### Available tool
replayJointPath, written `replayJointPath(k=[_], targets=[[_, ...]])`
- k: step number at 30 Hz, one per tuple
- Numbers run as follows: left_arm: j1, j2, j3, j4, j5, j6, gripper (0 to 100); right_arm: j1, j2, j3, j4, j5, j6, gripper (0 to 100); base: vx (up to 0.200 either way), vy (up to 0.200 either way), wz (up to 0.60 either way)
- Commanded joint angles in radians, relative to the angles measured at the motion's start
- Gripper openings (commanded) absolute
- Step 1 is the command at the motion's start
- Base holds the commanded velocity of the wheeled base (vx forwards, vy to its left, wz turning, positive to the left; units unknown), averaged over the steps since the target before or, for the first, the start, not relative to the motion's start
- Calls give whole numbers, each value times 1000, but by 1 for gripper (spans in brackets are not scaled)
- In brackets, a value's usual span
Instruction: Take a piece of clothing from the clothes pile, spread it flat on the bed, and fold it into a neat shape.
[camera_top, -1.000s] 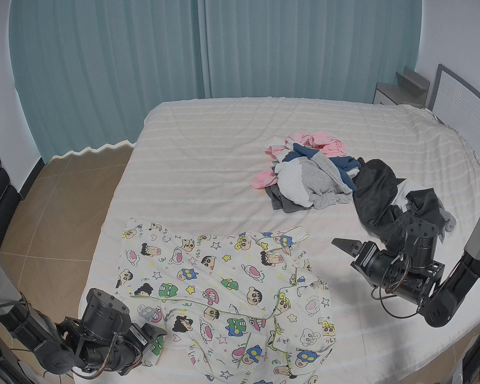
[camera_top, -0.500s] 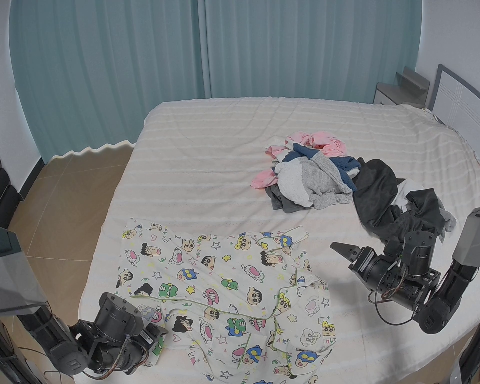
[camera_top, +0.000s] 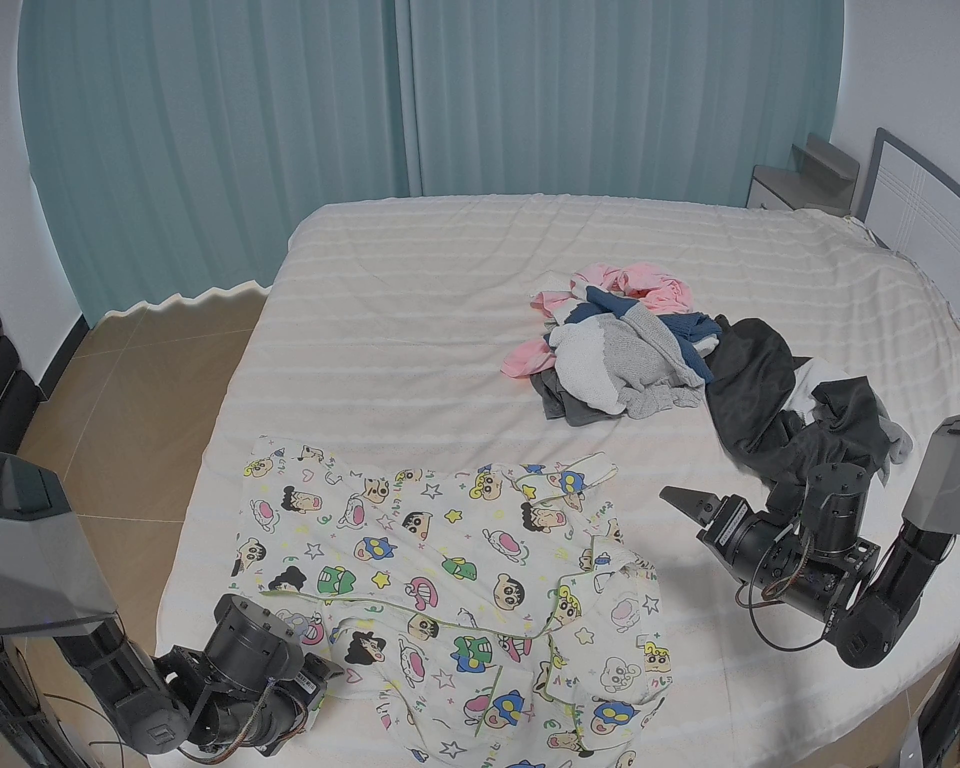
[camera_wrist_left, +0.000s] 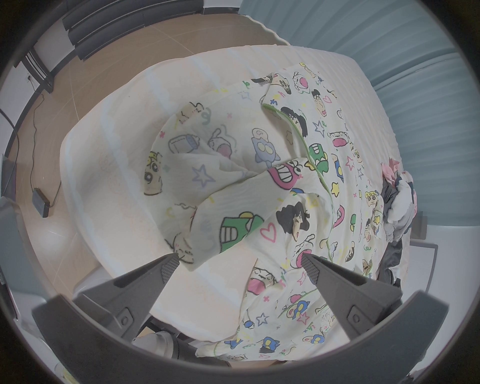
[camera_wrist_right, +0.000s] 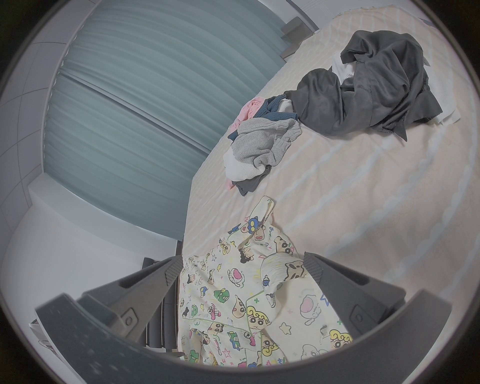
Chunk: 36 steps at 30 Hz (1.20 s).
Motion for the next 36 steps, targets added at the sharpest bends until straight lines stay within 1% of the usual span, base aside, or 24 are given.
replayJointPath(k=[1, 5, 9, 19, 23, 25, 26, 30, 36], targets=[[0, 26, -23, -2, 21, 0, 100, 0, -1, 2, -1, 0, 0, 100, 0, 0, 0], [0, 68, -27, -34, 39, -10, 100, -1, -4, 0, -1, -1, 0, 100, 0, 0, 0], [-1, 91, -25, -74, 76, -29, 100, -3, -4, 0, -3, -1, 0, 100, 0, 0, 0], [5, 98, -20, -75, 87, -37, 100, -4, -5, 0, -3, -3, 0, 100, 0, 0, 0], [10, 112, -25, -77, 142, -49, 100, -3, -4, 0, -3, -1, 0, 100, 0, 0, 0], [11, 130, -25, -78, 158, -49, 100, -3, -4, 0, -3, -3, 0, 100, 0, 0, 0], [10, 143, -25, -84, 162, -49, 0, -4, -5, 0, -3, -3, 0, 100, 0, 0, 0], [11, 163, -17, -138, 164, -49, 0, -4, -5, 0, -4, -3, 0, 100, 0, 0, 0], [17, 161, -11, -152, 164, -52, 0, -4, -7, 0, -4, -3, 0, 100, 0, 0, 0]])
